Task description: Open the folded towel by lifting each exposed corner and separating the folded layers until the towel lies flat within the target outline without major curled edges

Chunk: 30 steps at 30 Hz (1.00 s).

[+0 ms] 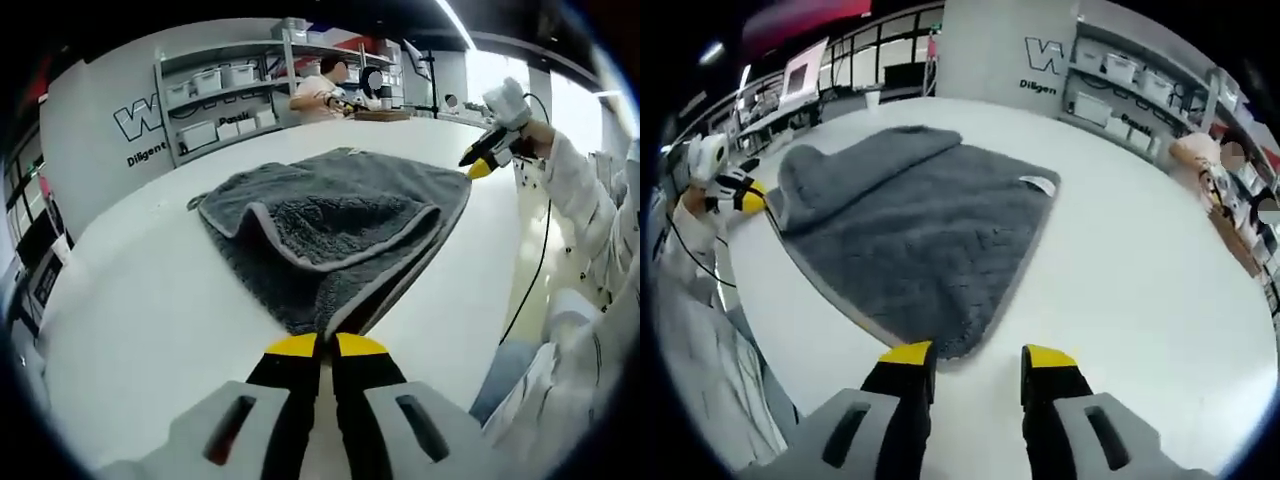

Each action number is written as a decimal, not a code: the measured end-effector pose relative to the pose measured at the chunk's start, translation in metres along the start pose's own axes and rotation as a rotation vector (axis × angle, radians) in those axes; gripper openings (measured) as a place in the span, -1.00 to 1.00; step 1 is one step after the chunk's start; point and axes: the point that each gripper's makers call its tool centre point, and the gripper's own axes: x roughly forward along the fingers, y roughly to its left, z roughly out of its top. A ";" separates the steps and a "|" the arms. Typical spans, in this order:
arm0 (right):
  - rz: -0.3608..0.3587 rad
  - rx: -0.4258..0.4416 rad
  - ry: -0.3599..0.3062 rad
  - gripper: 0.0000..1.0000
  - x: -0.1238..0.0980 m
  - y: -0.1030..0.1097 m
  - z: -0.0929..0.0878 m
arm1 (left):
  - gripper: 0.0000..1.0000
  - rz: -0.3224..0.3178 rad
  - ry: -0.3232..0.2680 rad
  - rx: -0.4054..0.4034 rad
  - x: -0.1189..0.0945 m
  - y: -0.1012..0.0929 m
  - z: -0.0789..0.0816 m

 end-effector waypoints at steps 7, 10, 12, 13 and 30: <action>-0.002 -0.031 0.035 -0.41 0.001 0.001 -0.001 | -0.93 0.003 0.001 0.001 0.000 0.000 0.000; -0.006 -0.045 0.046 -0.40 0.001 0.001 -0.001 | -0.93 0.004 0.002 0.002 0.000 0.000 0.000; 0.003 -0.043 0.056 -0.40 0.000 0.001 -0.003 | -0.93 0.004 0.003 0.004 0.000 0.000 0.000; 0.004 -0.035 0.056 -0.40 0.000 0.001 -0.003 | -0.93 0.004 0.003 0.004 0.000 0.000 0.000; -0.009 0.002 0.032 -0.24 -0.007 -0.005 -0.005 | -0.93 0.003 0.008 0.011 -0.001 -0.002 0.000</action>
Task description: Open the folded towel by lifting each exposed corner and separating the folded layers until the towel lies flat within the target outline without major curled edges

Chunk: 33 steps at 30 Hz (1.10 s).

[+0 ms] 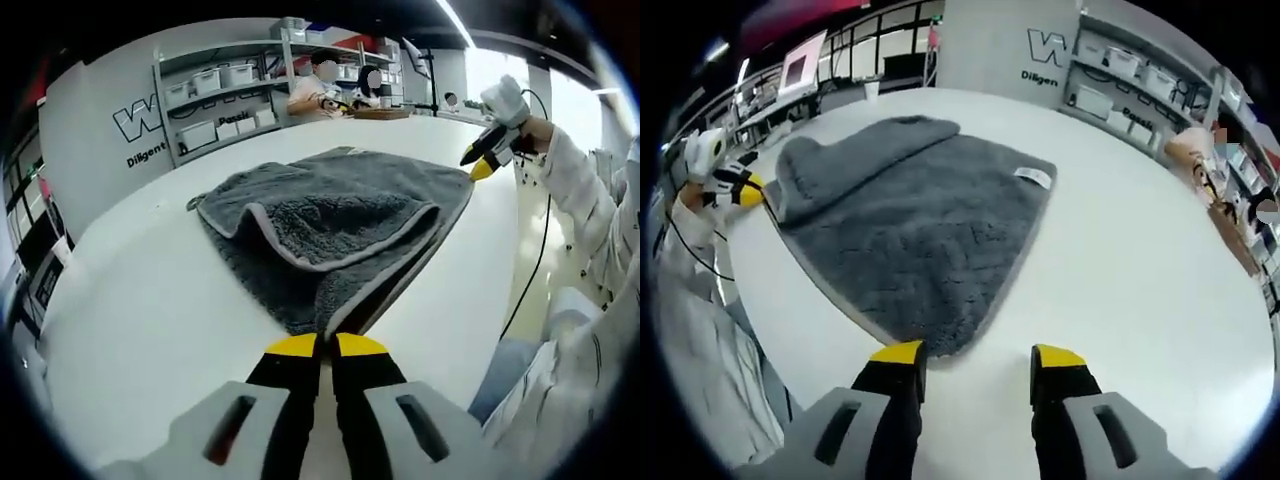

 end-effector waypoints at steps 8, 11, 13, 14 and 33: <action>0.000 0.053 -0.069 0.10 -0.011 0.002 0.008 | -0.92 -0.003 0.005 0.011 -0.001 -0.001 0.000; -0.005 0.061 -0.041 0.45 -0.010 0.005 0.004 | -0.90 -0.008 0.002 0.010 -0.002 -0.001 0.000; -0.008 0.053 -0.019 0.47 -0.010 0.007 0.000 | -0.84 -0.012 0.000 0.004 -0.002 -0.001 0.000; 0.006 0.059 -0.025 0.48 -0.010 0.011 0.001 | -0.79 -0.039 -0.011 -0.012 -0.006 -0.003 0.002; 0.073 0.058 -0.074 0.70 -0.010 0.037 0.015 | 0.36 -0.152 -0.226 -0.267 -0.029 0.002 0.027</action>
